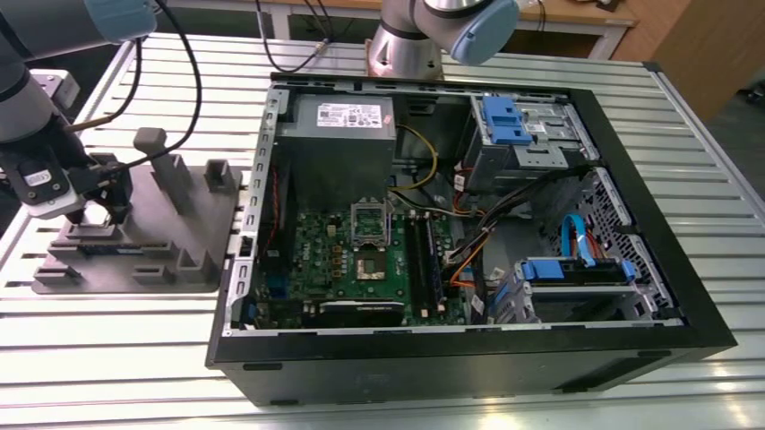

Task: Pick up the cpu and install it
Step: 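Pick up the cpu and move it towards the insertion slot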

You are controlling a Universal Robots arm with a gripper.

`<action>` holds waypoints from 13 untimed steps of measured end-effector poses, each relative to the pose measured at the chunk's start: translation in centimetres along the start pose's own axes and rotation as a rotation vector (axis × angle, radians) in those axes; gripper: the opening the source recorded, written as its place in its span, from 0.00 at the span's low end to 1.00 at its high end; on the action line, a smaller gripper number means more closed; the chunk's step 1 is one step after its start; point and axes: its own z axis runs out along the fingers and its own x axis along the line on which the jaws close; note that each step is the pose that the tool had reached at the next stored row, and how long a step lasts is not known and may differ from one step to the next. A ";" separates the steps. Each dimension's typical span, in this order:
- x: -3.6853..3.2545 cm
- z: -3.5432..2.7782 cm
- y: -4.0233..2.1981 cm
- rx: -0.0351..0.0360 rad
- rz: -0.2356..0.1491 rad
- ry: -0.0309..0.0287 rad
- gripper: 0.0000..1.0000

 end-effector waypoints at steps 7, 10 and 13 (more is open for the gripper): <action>-0.05 -0.01 -0.03 0.0008 0.017 -0.0005 0.60; -0.05 -0.02 -0.11 0.0010 0.019 -0.0005 0.60; -0.05 -0.01 -0.12 0.0008 0.019 -0.0007 0.60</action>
